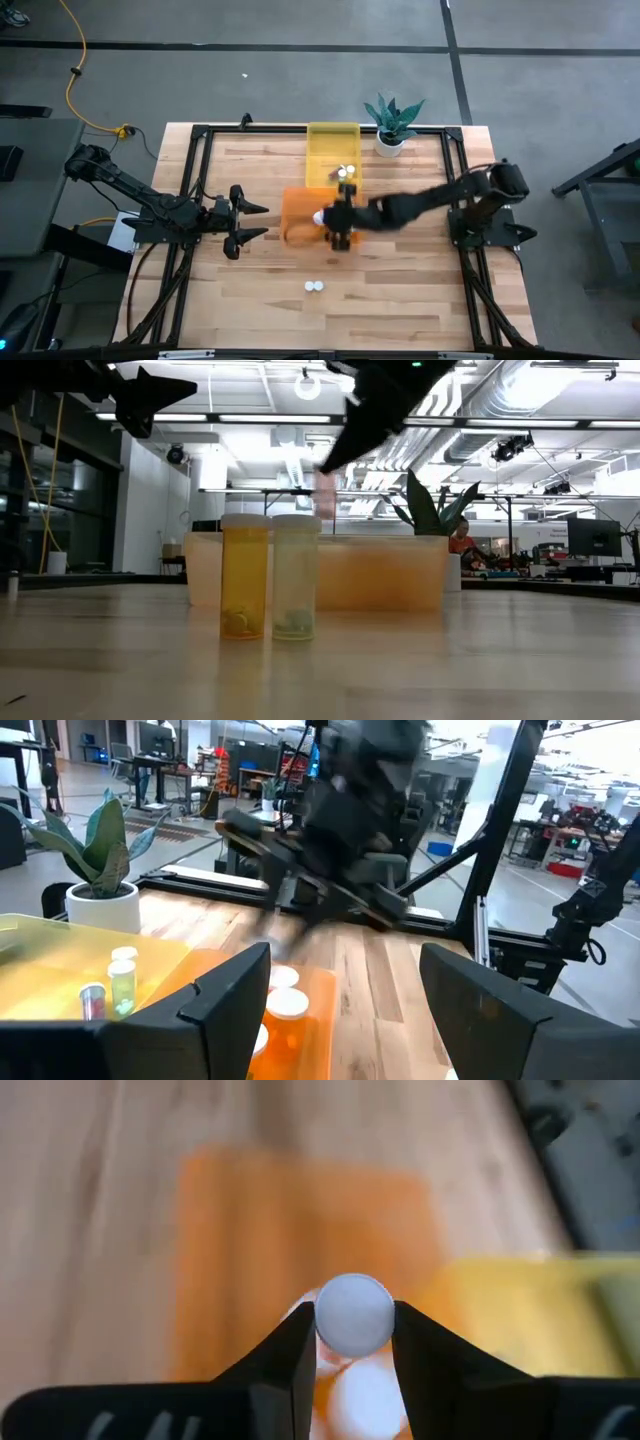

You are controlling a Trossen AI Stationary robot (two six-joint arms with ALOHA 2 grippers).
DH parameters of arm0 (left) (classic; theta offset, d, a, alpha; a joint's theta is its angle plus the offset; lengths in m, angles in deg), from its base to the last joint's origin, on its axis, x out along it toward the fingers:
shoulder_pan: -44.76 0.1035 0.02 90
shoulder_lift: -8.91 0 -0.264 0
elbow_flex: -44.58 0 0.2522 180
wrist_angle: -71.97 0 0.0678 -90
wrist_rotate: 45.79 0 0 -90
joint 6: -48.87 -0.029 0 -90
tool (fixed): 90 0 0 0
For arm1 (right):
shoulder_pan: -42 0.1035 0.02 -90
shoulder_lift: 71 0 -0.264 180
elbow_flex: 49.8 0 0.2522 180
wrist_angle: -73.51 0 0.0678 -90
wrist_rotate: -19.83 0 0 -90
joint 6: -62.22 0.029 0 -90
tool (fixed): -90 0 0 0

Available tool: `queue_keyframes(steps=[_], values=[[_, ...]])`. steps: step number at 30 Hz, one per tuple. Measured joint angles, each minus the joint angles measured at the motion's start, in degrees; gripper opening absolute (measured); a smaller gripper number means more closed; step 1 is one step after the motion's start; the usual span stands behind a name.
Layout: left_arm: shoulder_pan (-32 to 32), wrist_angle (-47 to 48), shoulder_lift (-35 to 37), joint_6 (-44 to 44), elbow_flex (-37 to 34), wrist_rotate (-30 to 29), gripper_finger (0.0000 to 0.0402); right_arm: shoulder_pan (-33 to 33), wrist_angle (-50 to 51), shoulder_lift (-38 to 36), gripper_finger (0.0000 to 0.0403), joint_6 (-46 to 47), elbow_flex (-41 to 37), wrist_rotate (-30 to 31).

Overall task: Pick and place medicine bottles into bin by pill shape (circle, oval)
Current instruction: Put the small pink pill bottle into the yellow bin

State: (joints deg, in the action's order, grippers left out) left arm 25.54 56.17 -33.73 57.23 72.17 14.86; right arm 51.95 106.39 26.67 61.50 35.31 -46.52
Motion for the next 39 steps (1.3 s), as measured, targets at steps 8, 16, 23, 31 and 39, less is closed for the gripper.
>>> queue_keyframes(steps=[8, 16, 23, 31, 39], values=[[0.02, -0.04, 0.0, 0.0, 0.0, 0.02, 0.0246, -14.75, -4.95, -1.17, 0.0098, -1.32, 0.04, -0.34], [0.0, -0.22, 0.0, 0.0, 0.0, 0.02, 0.0246, -25.01, -5.17, 6.78, 0.0099, 8.62, 0.02, -0.33], [0.01, -0.23, 0.0, -0.61, 0.0, 0.0, 0.0246, -26.84, -5.62, 12.22, 0.0099, 12.27, 0.02, -0.76], [0.04, -0.25, 0.0, -1.05, 0.0, -0.28, 0.0246, -26.81, -5.58, 11.84, 0.0099, 13.16, 0.0, -0.74], [0.04, -0.27, 0.0, -1.05, 0.0, -0.39, 0.0246, -26.81, -1.0, 11.84, 0.0099, 18.35, 0.0, 0.28]])
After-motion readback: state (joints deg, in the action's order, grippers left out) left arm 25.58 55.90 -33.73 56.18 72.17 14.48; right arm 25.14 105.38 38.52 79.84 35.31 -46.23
